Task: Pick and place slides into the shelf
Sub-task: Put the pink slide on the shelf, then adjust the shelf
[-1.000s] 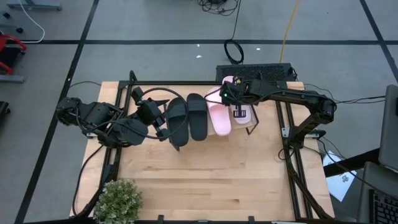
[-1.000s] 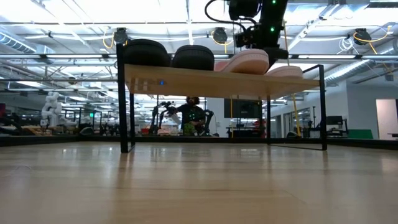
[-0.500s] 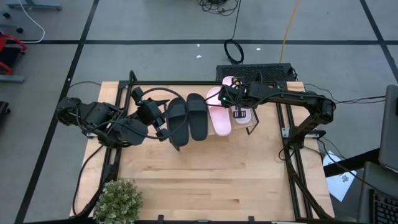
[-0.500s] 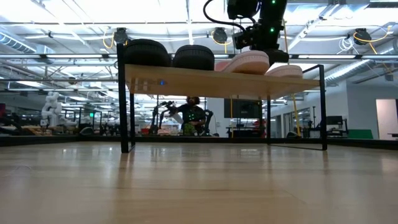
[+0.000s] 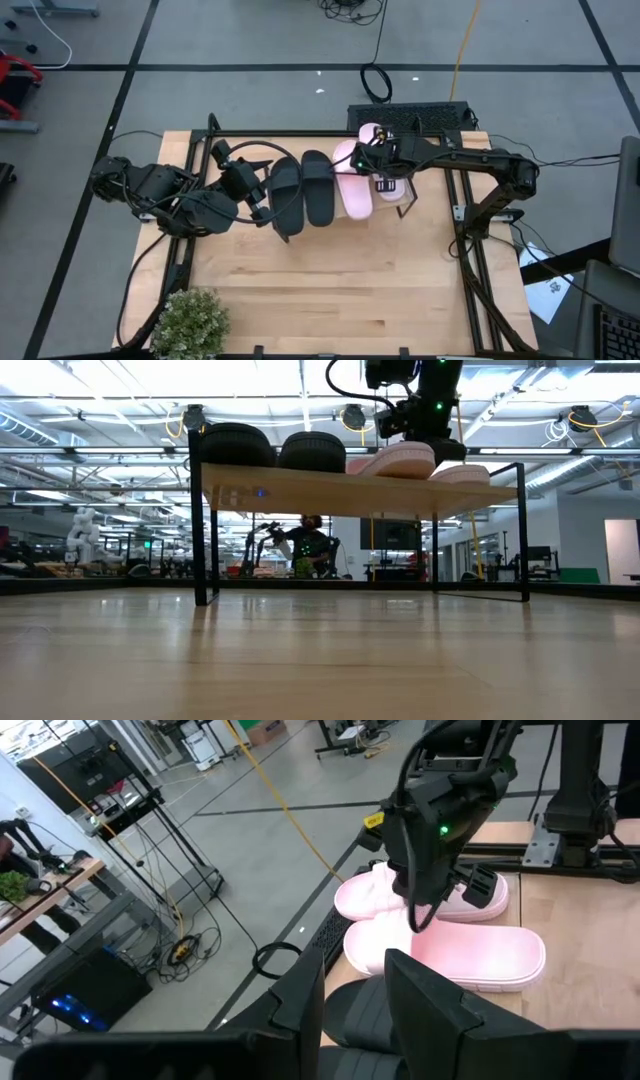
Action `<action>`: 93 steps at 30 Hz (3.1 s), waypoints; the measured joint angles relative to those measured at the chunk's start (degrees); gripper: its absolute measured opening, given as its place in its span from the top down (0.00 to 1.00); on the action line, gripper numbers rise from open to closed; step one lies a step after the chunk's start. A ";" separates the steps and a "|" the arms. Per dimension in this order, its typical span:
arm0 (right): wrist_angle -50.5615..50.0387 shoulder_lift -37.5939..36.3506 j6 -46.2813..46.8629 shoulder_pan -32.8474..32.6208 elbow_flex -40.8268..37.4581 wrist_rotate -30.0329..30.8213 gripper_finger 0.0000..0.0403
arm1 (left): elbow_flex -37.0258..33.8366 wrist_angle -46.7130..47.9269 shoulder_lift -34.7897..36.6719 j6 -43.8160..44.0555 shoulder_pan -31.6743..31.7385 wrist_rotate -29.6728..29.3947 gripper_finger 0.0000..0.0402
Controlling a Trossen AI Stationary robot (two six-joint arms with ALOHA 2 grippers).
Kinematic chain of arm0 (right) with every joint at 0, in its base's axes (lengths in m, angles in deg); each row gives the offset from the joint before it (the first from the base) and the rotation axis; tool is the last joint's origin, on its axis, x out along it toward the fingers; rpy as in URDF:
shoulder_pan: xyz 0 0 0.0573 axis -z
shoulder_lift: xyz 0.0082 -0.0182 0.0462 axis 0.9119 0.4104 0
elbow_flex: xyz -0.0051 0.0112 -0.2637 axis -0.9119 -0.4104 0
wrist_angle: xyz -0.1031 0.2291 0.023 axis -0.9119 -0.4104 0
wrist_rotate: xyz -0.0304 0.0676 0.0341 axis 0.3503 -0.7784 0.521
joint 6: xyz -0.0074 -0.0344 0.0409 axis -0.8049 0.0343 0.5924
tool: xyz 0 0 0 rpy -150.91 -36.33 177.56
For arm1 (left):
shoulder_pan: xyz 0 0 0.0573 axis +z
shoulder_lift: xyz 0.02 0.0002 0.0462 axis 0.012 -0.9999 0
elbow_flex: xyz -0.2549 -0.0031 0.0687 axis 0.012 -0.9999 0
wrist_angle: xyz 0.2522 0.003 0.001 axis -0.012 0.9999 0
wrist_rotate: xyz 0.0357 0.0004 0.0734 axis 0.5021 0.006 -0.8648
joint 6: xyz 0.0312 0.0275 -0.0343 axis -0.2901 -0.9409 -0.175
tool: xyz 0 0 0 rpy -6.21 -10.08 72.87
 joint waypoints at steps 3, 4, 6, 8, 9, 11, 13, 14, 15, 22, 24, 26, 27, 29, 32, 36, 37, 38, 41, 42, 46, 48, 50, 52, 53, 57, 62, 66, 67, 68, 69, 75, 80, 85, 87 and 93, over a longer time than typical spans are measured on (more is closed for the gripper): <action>-0.09 0.00 0.01 -1.27 0.00 3.11 0.83 | 0.00 0.00 0.00 0.00 -0.01 0.11 0.72; -0.07 0.00 0.01 -1.70 0.00 4.15 0.81 | 0.00 0.00 0.02 0.05 -0.01 0.11 0.72; -0.07 0.00 -0.02 -2.47 0.00 5.62 0.78 | 0.00 0.00 0.02 0.41 -0.01 0.13 0.72; -0.03 0.00 -0.01 -3.10 0.00 6.20 0.74 | 0.00 0.00 0.02 0.59 -0.01 0.14 0.72; -0.03 0.00 0.01 -3.36 0.00 6.30 0.73 | 0.00 0.00 0.02 0.61 -0.01 0.14 0.72; -0.03 0.00 0.01 -3.80 0.00 6.92 0.69 | 0.00 0.00 0.00 0.67 -0.01 0.17 0.72; -0.05 0.00 0.01 -4.19 0.00 8.30 0.66 | 0.00 0.00 0.02 0.70 -0.01 0.18 0.72; -0.07 0.00 0.01 -4.32 0.00 8.90 0.65 | 0.00 0.00 0.02 0.70 -0.01 0.18 0.72; -0.07 0.00 0.01 -4.50 0.00 9.08 0.64 | 0.00 0.00 0.02 0.70 -0.01 0.20 0.72; -0.08 0.00 -0.03 -5.58 0.00 12.34 0.55 | 0.00 0.00 0.02 0.70 -0.01 0.22 0.72; -0.07 0.00 0.01 -5.88 0.00 13.18 0.52 | 0.00 0.00 0.00 0.69 -0.01 0.29 0.72; 0.02 0.00 0.02 -6.32 0.00 13.73 0.50 | 0.00 0.00 0.02 0.70 -0.01 0.31 0.72; 0.01 0.00 0.03 -6.51 0.00 13.73 0.48 | 0.00 0.00 0.00 0.70 -0.01 0.31 0.72; 0.02 0.00 0.03 -7.09 0.00 13.83 0.46 | 0.00 0.00 0.01 0.69 -0.01 0.31 0.72; 0.08 0.00 0.01 -8.12 0.00 16.19 0.42 | 0.00 0.00 0.01 0.70 -0.01 0.31 0.72; 0.08 -0.02 0.03 -9.66 0.04 19.61 0.39 | 0.00 0.00 -0.01 0.70 -0.01 0.66 0.72; 0.05 -0.02 0.03 -10.02 0.04 19.64 0.38 | 0.02 0.00 -0.01 0.72 -0.01 0.68 0.72; 0.04 -0.04 0.05 -10.37 0.04 19.63 0.38 | 0.00 0.00 0.01 0.76 -0.01 0.68 0.72; 0.06 -0.04 0.84 -11.51 0.04 19.63 0.37 | 0.00 0.00 0.01 0.77 -0.01 0.69 0.72; -0.06 -0.04 1.31 -11.95 0.04 19.61 0.37 | 0.00 0.00 0.02 0.76 -0.01 0.68 0.72; -2.81 -0.07 4.48 -14.52 0.07 20.65 0.37 | 0.00 0.00 0.00 0.68 -0.01 0.68 0.72; -5.07 -0.07 6.79 -16.23 0.08 22.61 0.37 | 0.00 0.00 0.02 0.52 -0.01 0.68 0.72; -7.92 -0.07 9.43 -18.06 0.09 24.22 0.37 | 0.00 0.00 0.02 0.52 -0.01 0.68 0.72; -10.78 -0.09 12.83 -19.83 0.11 24.33 0.37 | 0.00 0.04 0.01 0.52 -0.01 0.68 0.72; -12.30 -0.09 14.89 -20.64 0.13 24.33 0.37 | 0.00 0.04 0.00 0.52 -0.01 0.68 0.72; -18.63 -0.13 24.19 -24.30 0.13 24.05 0.37 | 0.00 0.08 0.01 1.03 -0.01 0.68 0.72; -22.31 -0.14 32.35 -29.34 0.13 22.99 0.37 | 0.00 0.11 0.01 2.33 -0.01 1.91 0.72; -21.99 -0.15 37.70 -33.05 0.13 17.60 0.37 | 0.00 0.22 0.02 3.78 -0.01 4.11 0.72; -21.52 -0.15 39.35 -33.85 0.14 15.94 0.37 | 0.00 0.31 0.01 4.21 -0.01 4.87 0.72; -20.73 -0.15 40.75 -34.60 0.14 14.32 0.37 | 0.00 0.30 0.02 4.40 -0.01 5.62 0.72; -19.51 -0.15 41.96 -35.33 0.14 12.70 0.37 | 0.00 0.29 0.02 4.75 -0.01 6.43 0.72; -8.59 -0.15 40.14 -38.15 0.15 7.35 0.37 | 0.00 0.28 0.02 5.61 -0.05 7.75 0.72; -2.33 -0.15 35.50 -37.76 0.15 7.39 0.37 | 0.00 0.26 0.02 5.70 -0.05 7.78 0.72; -1.59 -0.15 34.37 -35.78 0.13 5.89 0.37 | 0.00 0.26 0.02 5.23 -0.05 7.78 0.72; -0.72 -0.15 33.91 -34.97 0.13 5.83 0.37 | 0.00 0.28 0.02 5.21 -0.05 7.78 0.72; 1.21 -0.15 31.57 -32.93 0.11 3.95 0.37 | 0.00 0.36 0.02 5.10 -0.05 7.78 0.72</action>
